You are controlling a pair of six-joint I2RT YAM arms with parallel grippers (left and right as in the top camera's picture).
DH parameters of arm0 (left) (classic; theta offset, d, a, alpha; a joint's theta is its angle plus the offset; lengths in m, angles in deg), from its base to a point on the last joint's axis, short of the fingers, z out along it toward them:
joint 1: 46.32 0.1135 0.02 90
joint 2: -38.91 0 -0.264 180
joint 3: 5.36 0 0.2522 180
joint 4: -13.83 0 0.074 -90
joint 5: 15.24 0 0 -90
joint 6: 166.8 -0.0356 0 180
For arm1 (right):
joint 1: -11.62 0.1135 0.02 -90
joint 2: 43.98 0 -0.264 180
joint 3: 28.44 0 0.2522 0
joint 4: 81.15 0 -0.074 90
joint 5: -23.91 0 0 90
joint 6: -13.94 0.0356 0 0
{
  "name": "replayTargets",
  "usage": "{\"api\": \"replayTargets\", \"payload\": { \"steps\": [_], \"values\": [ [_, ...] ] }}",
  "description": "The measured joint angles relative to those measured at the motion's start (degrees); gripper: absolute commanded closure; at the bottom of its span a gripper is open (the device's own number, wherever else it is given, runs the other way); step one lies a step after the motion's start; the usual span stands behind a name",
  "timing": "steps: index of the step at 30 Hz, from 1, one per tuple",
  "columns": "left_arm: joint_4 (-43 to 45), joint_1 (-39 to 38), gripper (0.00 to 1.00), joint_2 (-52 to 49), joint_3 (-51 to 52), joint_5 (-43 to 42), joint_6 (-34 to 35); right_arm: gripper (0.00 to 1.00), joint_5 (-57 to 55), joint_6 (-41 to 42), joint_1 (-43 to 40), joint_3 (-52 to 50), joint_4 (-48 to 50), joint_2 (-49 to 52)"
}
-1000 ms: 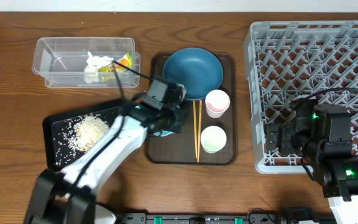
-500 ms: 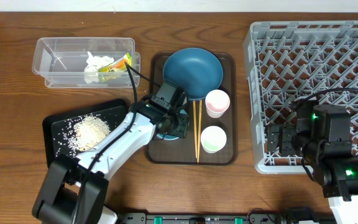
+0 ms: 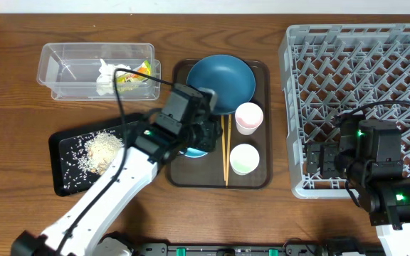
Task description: Sort waste into correct bins and load items into the dishwasher rack
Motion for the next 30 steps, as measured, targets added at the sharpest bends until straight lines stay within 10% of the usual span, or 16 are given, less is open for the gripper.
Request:
{"api": "replayTargets", "payload": {
  "steps": [6, 11, 21, 30],
  "values": [
    [0.0, -6.2, 0.48, -7.9, 0.0, 0.0, 0.5, 0.01, 0.0, 0.0, 0.0, 0.0, 0.0, 0.0],
    [0.0, -9.7, 0.94, -14.7, 0.0, -0.1, 0.7, 0.01, 0.0, 0.0, 0.0, 0.0, 0.0, 0.0],
    [-2.9, -6.7, 0.94, -12.9, 0.0, -2.8, 2.4, 0.01, -6.4, 0.0, 0.0, 0.0, -1.2, 0.0],
    [-1.4, 12.3, 0.94, 4.8, -1.3, -11.2, 11.3, 0.01, -6.9, 0.7, -1.4, 0.0, 3.1, 1.6]
  ]
}}
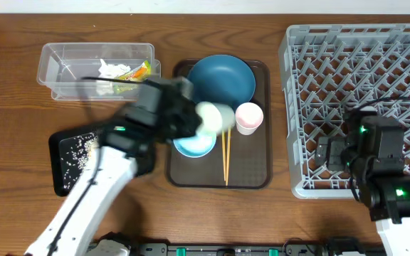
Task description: Sort waste into correct bins and load items into the dishwasher rack
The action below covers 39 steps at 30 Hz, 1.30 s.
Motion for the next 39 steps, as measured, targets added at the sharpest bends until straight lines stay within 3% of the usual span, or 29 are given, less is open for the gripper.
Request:
{"api": "replayTargets", "payload": {
  "steps": [6, 11, 15, 24, 34, 39],
  "values": [
    [11.6, 10.7, 0.94, -3.0, -0.2, -22.3, 4.9, 0.01, 22.4, -3.9, 0.0, 0.0, 7.2, 5.8],
    [18.9, 11.0, 0.94, -9.0, -0.2, -38.1, 8.7, 0.01, 45.2, -10.3, 0.0, 0.0, 12.0, 10.6],
    [20.9, 9.3, 0.94, -12.1, -0.2, -44.2, 10.6, 0.01, 55.7, -12.9, 0.0, 0.0, 16.7, 13.2],
    [26.9, 4.8, 0.94, -13.0, -0.2, -49.6, 14.9, 0.01, 67.6, -15.7, 0.0, 0.0, 25.6, 17.1],
    [27.3, 0.2, 0.94, -13.0, -0.2, -50.6, 16.9, 0.01, 75.4, -15.7, 0.0, 0.1, 36.0, 17.8],
    [27.4, 0.0, 0.94, -13.0, -0.2, -50.7, 17.6, 0.03, 77.2, -15.1, 0.2, 0.1, 36.7, 17.8]
  ]
}}
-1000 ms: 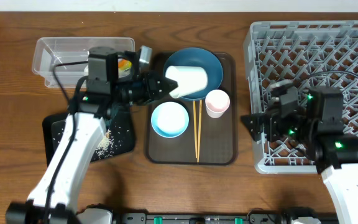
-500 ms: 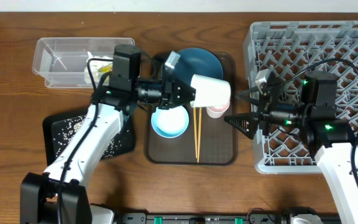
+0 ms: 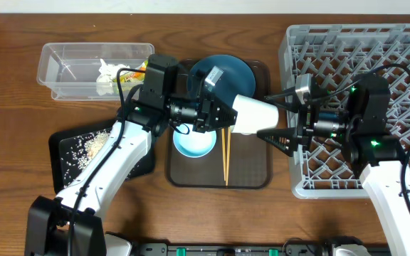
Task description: Sort waste into correct bins and load items into the dishwasher rack
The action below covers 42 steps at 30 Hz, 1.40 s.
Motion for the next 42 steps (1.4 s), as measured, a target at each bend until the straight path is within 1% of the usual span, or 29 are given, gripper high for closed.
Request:
{"api": "replayTargets", "payload": {
  "steps": [2, 6, 8, 15, 18, 21, 35, 38, 42],
  "values": [
    [0.0, 0.0, 0.94, 0.0, 0.0, 0.0, 0.2, 0.05, 0.3, 0.2, 0.5, 0.0, 0.2, 0.0],
    [0.0, 0.0, 0.94, 0.0, 0.0, -0.2, 0.6, 0.04, 0.6, 0.2, 0.7, 0.0, 0.9, 0.0],
    [0.0, -0.1, 0.94, 0.0, 0.0, -0.3, 1.0, 0.06, 0.6, 0.2, 0.8, 0.0, 1.2, 0.0],
    [0.0, -0.2, 0.94, 0.0, 0.0, -0.7, 1.7, 0.2, 0.8, 0.6, 2.5, 0.0, 1.8, 0.0],
    [0.0, -0.2, 0.94, 0.0, 0.0, -0.7, 1.8, 0.22, 0.8, 0.8, 2.5, 0.0, 1.8, 0.0],
    [0.0, -0.2, 0.94, 0.0, 0.0, -0.7, 2.1, 0.28, 0.8, 0.9, 2.5, 0.0, 1.8, 0.0],
    [0.0, -0.2, 0.94, 0.0, 0.0, -1.0, 3.1, 0.41, 0.8, 1.1, 2.5, 0.0, 1.8, 0.0],
    [0.0, -0.2, 0.94, 0.0, 0.0, -1.0, 3.1, 0.46, 0.8, 1.0, 2.5, 0.0, 1.8, 0.0],
    [0.0, -0.2, 0.94, 0.0, 0.0, -1.0, 3.1, 0.49, 0.8, 1.0, 2.5, 0.0, 1.8, 0.0]
  ]
}}
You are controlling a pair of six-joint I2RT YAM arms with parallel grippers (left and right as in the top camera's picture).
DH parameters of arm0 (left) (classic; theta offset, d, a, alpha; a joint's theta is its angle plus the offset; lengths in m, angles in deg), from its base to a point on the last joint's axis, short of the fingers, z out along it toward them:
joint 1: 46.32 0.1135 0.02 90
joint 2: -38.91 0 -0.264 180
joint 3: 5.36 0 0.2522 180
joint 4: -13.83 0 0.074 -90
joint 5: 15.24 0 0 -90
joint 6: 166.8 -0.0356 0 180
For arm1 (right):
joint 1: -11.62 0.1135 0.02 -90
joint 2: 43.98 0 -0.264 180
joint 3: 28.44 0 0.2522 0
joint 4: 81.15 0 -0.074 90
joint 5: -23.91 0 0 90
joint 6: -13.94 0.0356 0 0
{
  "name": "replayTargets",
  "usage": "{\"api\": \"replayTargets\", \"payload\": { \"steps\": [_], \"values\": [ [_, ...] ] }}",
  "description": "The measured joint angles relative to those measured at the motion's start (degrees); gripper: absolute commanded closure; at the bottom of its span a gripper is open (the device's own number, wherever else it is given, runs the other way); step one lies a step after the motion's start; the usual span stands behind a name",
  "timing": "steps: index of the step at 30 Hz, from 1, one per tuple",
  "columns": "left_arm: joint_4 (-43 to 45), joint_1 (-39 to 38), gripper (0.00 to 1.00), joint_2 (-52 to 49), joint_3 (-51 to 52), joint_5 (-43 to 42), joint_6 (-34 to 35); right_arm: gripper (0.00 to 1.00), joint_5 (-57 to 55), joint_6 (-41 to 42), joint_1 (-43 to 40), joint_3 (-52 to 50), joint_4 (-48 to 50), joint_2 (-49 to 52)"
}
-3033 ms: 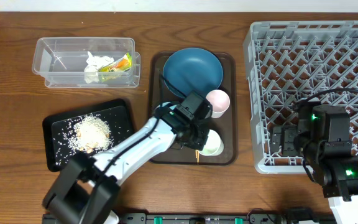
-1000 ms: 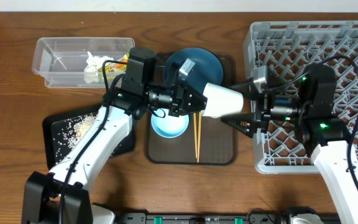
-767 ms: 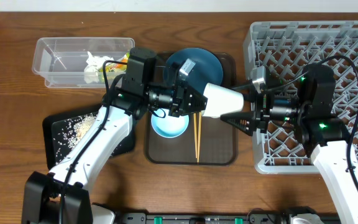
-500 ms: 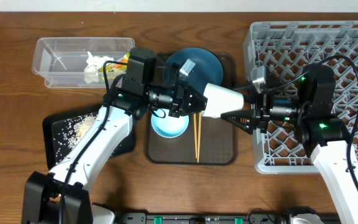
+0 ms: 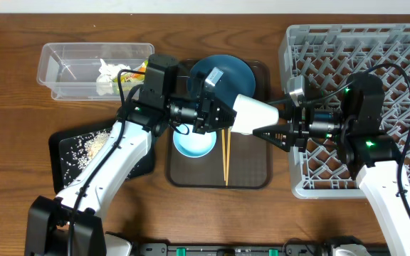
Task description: Sort waste into correct bins and load items into the dishwasher rack
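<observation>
A pale cup (image 5: 251, 114) hangs on its side above the brown tray (image 5: 251, 174). My left gripper (image 5: 223, 114) is shut on its left end. From the right, my right gripper (image 5: 270, 119) closes its fingers around the cup's other end. Below them the tray holds a large blue bowl (image 5: 226, 71), a small light-blue bowl (image 5: 193, 146) and chopsticks (image 5: 225, 160). The grey dishwasher rack (image 5: 361, 57) stands at the right. A pink cup seen before is hidden under the held cup.
A clear bin (image 5: 70, 67) with wrappers and paper waste sits at the back left. A black tray (image 5: 77, 160) with spilled rice lies at the front left, partly under my left arm. Cables loop above both arms.
My right gripper's fingers stood wide apart around the cup's right end; now they have drawn in onto it. The cup and my left gripper have barely moved.
My left gripper was down over the tray near the small bowl, with a green-tinted cup standing at the tray's front. Then it held that cup above the tray. Then it held the cup out sideways and my right gripper had come over open. Now both grip it.
</observation>
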Motion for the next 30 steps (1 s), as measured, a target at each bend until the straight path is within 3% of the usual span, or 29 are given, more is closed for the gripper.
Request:
{"api": "replayTargets", "payload": {
  "steps": [8, 11, 12, 13, 16, 18, 21, 24, 30],
  "values": [
    [0.0, 0.0, 0.94, 0.0, 0.0, 0.0, 0.0, 0.52, 0.0, 0.0, 0.0, 0.0, 0.0, 0.0],
    [0.0, 0.0, 0.83, 0.0, 0.0, 0.0, 0.0, 0.54, 0.0, 0.0, 0.0, 0.0, 0.0, 0.0],
    [0.0, 0.0, 0.73, 0.0, 0.0, 0.0, -0.2, 0.57, 0.0, 0.0, 0.0, 0.0, 0.0, 0.0],
    [0.2, 0.0, 0.69, 0.0, 0.0, 0.0, -0.7, 0.59, 0.0, 0.0, 0.0, 0.0, 0.0, 0.0],
    [-0.2, -0.1, 0.6, 0.0, 0.0, 0.4, -3.4, 0.66, -1.1, 0.5, 0.0, 0.0, -0.2, 0.0],
    [-1.8, -0.1, 0.58, 0.0, 0.0, 1.9, -6.7, 0.76, -3.7, 1.6, 0.0, 0.0, -1.1, 0.0],
    [-7.0, 0.1, 0.55, 0.0, 0.0, 7.7, -13.1, 0.81, -9.2, 3.0, 0.0, 0.0, -5.5, 0.0],
    [-13.7, 1.2, 0.52, 0.0, 0.0, 16.9, -18.8, 0.99, -18.7, 3.8, -0.1, 0.0, -11.1, 0.0],
    [-27.0, 4.8, 0.49, 1.9, 0.0, 34.7, -27.6, 0.99, -34.0, 4.6, -1.4, 3.0, -23.0, -0.3]
  ]
}}
